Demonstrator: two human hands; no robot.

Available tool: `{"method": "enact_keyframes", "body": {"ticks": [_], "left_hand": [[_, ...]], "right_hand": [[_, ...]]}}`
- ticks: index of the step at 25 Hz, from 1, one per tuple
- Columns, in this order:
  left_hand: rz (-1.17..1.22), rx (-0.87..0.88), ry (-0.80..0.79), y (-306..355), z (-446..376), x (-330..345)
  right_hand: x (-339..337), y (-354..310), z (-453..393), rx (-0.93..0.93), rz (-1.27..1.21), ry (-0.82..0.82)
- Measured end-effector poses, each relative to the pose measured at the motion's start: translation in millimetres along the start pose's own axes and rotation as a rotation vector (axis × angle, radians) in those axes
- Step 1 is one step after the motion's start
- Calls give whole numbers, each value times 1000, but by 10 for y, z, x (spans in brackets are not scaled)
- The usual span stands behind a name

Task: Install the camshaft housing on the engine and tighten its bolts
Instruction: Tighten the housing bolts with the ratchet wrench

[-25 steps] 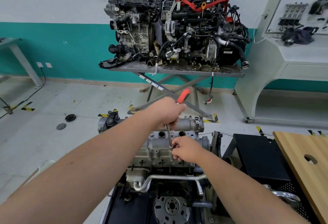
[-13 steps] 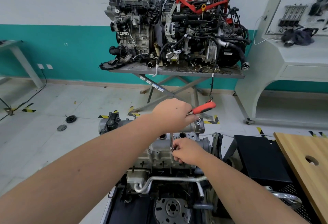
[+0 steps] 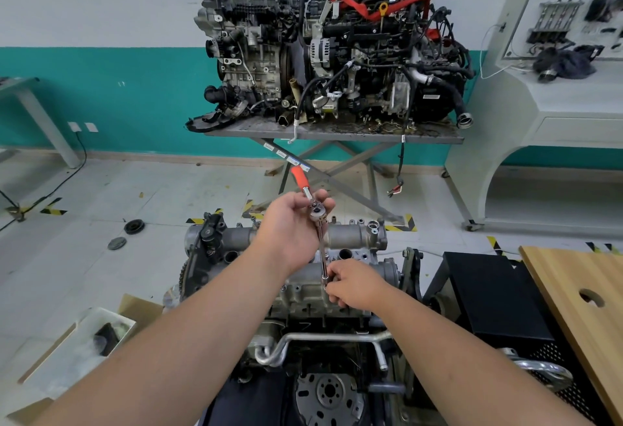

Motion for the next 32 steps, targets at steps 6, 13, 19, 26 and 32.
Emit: {"method": "enact_keyframes", "body": {"ticks": [6,13,19,26,32], "left_hand": [[-15,24,-49,0,40,-24],[-694,36,11,140,112,118],[-686,-126,-25,112,111,256],[-155,-248,-7,11,95,139],[-612,-81,76,121,86,173]], "right_hand": [[-3,26,-12,-7,-4,7],[-3,15,0,-8,44,24],[-15,15,-9,-19,44,45],[-3,36,-29,2,23,31],[-9,30,-29,-6,24,25]]}}
Point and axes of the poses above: each hand's wrist, its own z-axis away from the middle knuckle, its own x-axis out of the palm, y = z × x, the point moved 10 cm from there along -z, towards the middle knuckle, and after that the axes turned 7 degrees about -y, right-handed, at the moved point
